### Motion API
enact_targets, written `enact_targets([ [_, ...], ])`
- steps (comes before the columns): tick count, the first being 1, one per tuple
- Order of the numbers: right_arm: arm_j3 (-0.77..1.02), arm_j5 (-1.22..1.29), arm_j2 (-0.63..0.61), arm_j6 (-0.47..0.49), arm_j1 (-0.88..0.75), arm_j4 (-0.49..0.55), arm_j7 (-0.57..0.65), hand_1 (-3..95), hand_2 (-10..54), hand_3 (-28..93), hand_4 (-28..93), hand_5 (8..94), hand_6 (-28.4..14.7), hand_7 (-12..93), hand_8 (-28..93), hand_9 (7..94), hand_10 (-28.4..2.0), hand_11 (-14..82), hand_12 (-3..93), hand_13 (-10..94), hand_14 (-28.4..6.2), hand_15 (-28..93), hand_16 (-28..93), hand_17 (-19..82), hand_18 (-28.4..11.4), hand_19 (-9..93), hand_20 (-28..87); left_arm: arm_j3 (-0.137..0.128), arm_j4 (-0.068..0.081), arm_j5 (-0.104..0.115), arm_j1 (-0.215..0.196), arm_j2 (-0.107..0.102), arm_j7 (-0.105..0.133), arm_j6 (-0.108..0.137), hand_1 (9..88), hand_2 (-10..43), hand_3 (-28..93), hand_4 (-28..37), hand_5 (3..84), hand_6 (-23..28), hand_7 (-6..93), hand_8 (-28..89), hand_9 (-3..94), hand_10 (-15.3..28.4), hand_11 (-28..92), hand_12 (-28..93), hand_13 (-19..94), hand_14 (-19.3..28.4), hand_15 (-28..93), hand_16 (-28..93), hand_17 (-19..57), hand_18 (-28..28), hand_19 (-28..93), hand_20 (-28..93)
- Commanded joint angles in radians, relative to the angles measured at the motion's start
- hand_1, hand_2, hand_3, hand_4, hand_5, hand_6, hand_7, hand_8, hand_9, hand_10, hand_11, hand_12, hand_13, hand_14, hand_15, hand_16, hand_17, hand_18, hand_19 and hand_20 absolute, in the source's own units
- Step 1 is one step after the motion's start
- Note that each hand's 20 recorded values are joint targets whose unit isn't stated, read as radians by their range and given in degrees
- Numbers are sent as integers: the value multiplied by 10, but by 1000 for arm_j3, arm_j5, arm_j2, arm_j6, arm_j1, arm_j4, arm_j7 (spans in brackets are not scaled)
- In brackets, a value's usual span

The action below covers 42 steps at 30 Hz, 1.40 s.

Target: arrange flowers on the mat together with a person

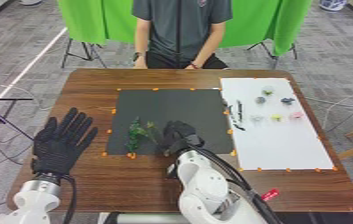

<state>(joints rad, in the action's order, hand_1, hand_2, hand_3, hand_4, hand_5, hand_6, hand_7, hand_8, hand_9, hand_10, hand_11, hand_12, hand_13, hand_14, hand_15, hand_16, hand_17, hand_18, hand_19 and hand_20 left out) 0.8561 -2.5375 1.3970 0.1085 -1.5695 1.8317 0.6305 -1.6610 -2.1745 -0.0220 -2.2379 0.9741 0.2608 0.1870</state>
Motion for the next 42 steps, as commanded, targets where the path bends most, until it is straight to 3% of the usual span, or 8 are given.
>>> enact_targets([
  [1,-5,-20,0,31,-16,18,3,432,-95,703,-194,705,-34,419,144,615,-202,674,481,517,-245,828,468,283,-284,870,366,-1,5,8,-5,2,-14,5,317,139,706,-283,447,77,74,-83,395,128,131,84,294,115,161,-34,-17,119,260,131],
  [20,-6,15,-34,31,-9,69,17,362,-95,731,-195,655,-51,417,89,601,-212,672,470,510,-254,832,453,279,-284,875,355,-12,3,11,-16,11,1,0,320,137,710,-283,449,79,76,-82,396,128,134,88,294,120,168,-33,-19,122,269,131],
  [24,-5,-7,-47,13,-12,84,-3,345,-95,748,-185,686,-59,355,-73,603,-213,662,472,511,-255,830,453,280,-284,874,355,-16,1,13,-26,16,7,-1,321,138,709,-283,450,79,77,-82,396,129,134,89,295,120,168,-33,-19,122,269,130],
  [27,14,8,-61,-11,-7,105,9,340,-95,747,-181,691,-61,336,-104,604,-215,658,469,513,-256,828,452,280,-284,873,355,-19,0,13,-32,21,12,-4,321,138,709,-283,449,79,77,-82,396,128,134,90,295,120,168,-33,-19,122,269,130],
  [33,97,221,-109,-168,5,189,105,336,-89,742,-180,703,-55,345,-108,620,-209,646,448,522,-251,822,441,291,-284,875,349,-44,-8,18,-43,23,32,-6,321,137,710,-283,449,79,76,-82,397,130,135,90,295,120,168,-33,-18,122,268,130],
  [37,193,348,-173,-288,-6,237,111,329,-71,737,-176,703,-63,293,-112,630,-214,542,348,507,-238,762,354,288,-284,863,294,-73,-14,14,-55,19,49,-13,320,138,707,-283,448,79,76,-82,397,130,133,89,295,119,167,-33,-18,122,268,130],
  [39,252,425,-194,-358,-30,252,77,321,-63,750,-183,681,-74,267,-115,624,-217,435,282,479,-234,719,277,262,-284,839,208,-90,-18,14,-66,16,58,-11,320,138,707,-283,448,78,76,-82,396,130,133,90,296,119,167,-33,-18,122,268,130],
  [42,358,651,-219,-461,-91,280,-54,310,-34,779,-197,645,-78,274,-123,579,-222,367,243,423,-224,678,224,209,-269,791,141,-111,-20,17,-76,7,74,-14,320,138,707,-283,448,78,76,-83,397,129,133,90,296,119,167,-33,-18,122,267,130],
])
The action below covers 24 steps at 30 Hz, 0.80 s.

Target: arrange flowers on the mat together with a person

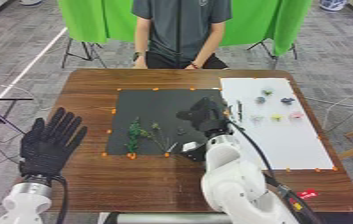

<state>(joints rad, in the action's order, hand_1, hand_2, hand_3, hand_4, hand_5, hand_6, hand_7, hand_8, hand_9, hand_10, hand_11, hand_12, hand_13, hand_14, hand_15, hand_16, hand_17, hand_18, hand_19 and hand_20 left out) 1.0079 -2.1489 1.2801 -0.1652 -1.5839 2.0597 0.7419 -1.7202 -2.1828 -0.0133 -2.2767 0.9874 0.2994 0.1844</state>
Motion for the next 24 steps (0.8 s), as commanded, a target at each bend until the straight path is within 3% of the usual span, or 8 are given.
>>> enact_targets([
  [1,239,359,-113,-214,-100,62,-219,308,-28,789,-204,626,-80,282,-129,561,-222,350,232,405,-219,656,199,193,-260,773,123,-59,-14,8,-42,-8,39,-14,320,137,707,-283,448,77,76,-83,397,129,132,90,297,119,166,-33,-18,122,267,129],
  [3,312,532,-127,-217,-145,86,-281,301,-11,806,-218,601,-83,282,-142,530,-221,285,203,380,-210,592,144,166,-241,732,93,-70,-14,8,-47,-10,44,-18,320,137,708,-283,447,76,76,-83,398,129,132,89,298,118,164,-34,-18,122,267,129],
  [6,410,714,-137,-185,-233,117,-410,270,29,817,-228,534,-103,178,-135,492,-228,191,157,349,-209,499,97,135,-239,695,78,-80,-11,-7,-46,-13,49,-25,319,136,707,-283,445,77,74,-84,398,129,130,88,298,115,160,-35,-17,122,266,129],
  [7,448,771,-135,-140,-261,120,-458,260,38,815,-230,509,-107,151,-128,479,-227,173,144,339,-208,472,88,127,-237,681,76,-83,-9,-19,-46,-12,46,-25,319,136,706,-283,445,77,72,-84,398,129,130,87,299,114,160,-35,-18,122,266,130],
  [11,580,1037,-132,28,-351,108,-634,241,54,813,-236,427,-87,115,-115,395,-193,111,108,286,-164,292,64,88,-203,571,70,-86,-9,-10,-43,-13,51,-25,320,136,706,-283,444,75,69,-83,398,128,127,85,299,112,156,-35,-18,122,264,129],
  [18,703,1039,-133,73,-484,130,-741,225,37,823,-237,424,-85,105,-116,362,-156,91,92,243,-114,169,39,77,-142,453,62,-89,-14,-4,-50,-12,62,-29,320,136,704,-283,442,74,70,-83,398,128,126,85,298,111,152,-34,-17,121,262,130],
  [19,701,1048,-137,41,-501,141,-759,225,34,823,-237,422,-86,104,-116,359,-154,90,90,241,-110,160,35,79,-137,443,59,-89,-16,-4,-52,-12,68,-24,320,136,704,-283,442,74,70,-83,398,128,126,85,298,111,152,-33,-17,121,262,130],
  [24,729,1024,-111,80,-529,148,-798,227,21,831,-239,420,-70,114,-117,361,-150,92,88,250,-106,152,33,80,-139,432,62,-90,-21,2,-62,-9,85,-25,322,136,704,-283,443,74,72,-83,399,128,127,86,300,109,153,-33,-17,122,262,131],
])
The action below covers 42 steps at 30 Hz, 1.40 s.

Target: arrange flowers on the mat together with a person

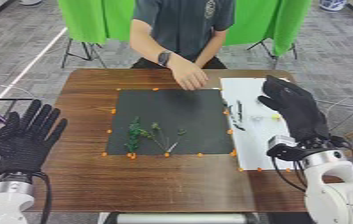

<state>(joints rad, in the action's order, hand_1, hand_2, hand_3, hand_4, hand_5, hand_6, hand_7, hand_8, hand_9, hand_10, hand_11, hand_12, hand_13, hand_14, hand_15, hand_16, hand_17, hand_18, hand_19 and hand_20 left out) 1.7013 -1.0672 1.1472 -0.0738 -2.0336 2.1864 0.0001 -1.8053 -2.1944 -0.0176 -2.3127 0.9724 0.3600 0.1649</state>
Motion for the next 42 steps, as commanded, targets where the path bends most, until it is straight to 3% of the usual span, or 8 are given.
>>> enact_targets([
  [1,38,-59,24,-13,-82,23,-58,227,17,832,-239,421,-69,116,-118,361,-150,91,87,251,-104,152,33,81,-139,430,63,-3,-8,7,-24,7,23,-7,322,136,705,-283,443,74,72,-83,399,128,127,86,300,109,154,-33,-17,122,262,131],
  [9,55,-51,53,-3,-114,30,-67,236,12,833,-243,448,-66,127,-122,373,-148,89,88,264,-109,150,41,79,-153,428,77,-4,-10,5,-24,21,16,0,322,136,704,-283,444,74,73,-84,400,129,128,86,300,109,155,-34,-17,122,262,131],
  [32,41,-93,52,8,-96,22,-58,246,10,838,-241,450,-63,133,-125,379,-147,88,94,275,-117,148,68,82,-168,469,121,10,-6,12,-27,33,13,-2,322,138,702,-283,443,74,73,-84,400,129,128,85,300,110,154,-35,-17,121,262,131],
  [35,37,-129,46,-3,-85,15,-49,256,-3,835,-240,449,-63,136,-124,378,-148,90,97,281,-130,163,84,81,-170,480,129,6,-10,11,-36,34,17,-6,322,138,702,-283,443,74,72,-84,399,129,129,86,299,110,154,-34,-17,121,262,131],
  [39,37,-173,36,-3,-76,7,-43,289,-74,834,-234,443,-63,144,-125,368,-148,89,108,280,-143,180,113,82,-171,483,132,13,-1,9,-24,26,-2,-2,322,138,702,-283,443,74,71,-83,400,129,128,86,299,110,154,-34,-17,122,263,131],
  [42,30,-249,22,-1,-55,-8,-41,306,-93,835,-238,437,-60,154,-129,365,-149,85,117,281,-147,181,129,81,-172,482,132,16,1,5,-19,30,2,-8,321,138,703,-283,443,74,72,-83,398,128,127,86,299,111,154,-34,-17,122,263,131],
])
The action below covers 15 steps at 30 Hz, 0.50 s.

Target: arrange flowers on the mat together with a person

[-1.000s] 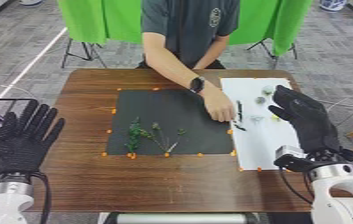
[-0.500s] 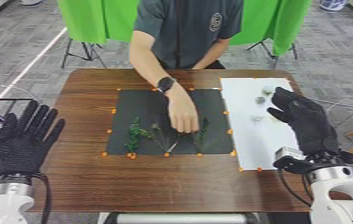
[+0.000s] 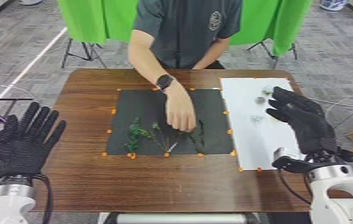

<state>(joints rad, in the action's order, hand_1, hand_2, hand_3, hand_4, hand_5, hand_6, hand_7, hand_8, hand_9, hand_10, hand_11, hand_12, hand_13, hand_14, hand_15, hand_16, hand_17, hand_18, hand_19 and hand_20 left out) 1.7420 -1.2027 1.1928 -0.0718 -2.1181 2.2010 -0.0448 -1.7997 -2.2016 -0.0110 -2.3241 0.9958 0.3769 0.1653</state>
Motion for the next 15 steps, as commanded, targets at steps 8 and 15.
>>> enact_targets([
  [8,-78,-632,-91,-121,113,-17,299,368,-95,828,-249,441,-55,179,-139,380,-148,103,126,310,-152,236,144,86,-184,509,132,26,14,33,3,2,-11,-22,322,138,702,-283,443,74,72,-83,399,128,127,86,299,110,154,-34,-17,122,262,130],
  [15,-100,-1177,-140,3,189,-97,275,325,-95,830,-259,455,-47,182,-143,377,-168,94,124,243,-172,239,100,57,-186,514,83,29,18,28,4,2,-29,-20,322,138,701,-283,443,74,75,-83,398,128,127,87,298,116,158,-32,-17,122,264,131],
])
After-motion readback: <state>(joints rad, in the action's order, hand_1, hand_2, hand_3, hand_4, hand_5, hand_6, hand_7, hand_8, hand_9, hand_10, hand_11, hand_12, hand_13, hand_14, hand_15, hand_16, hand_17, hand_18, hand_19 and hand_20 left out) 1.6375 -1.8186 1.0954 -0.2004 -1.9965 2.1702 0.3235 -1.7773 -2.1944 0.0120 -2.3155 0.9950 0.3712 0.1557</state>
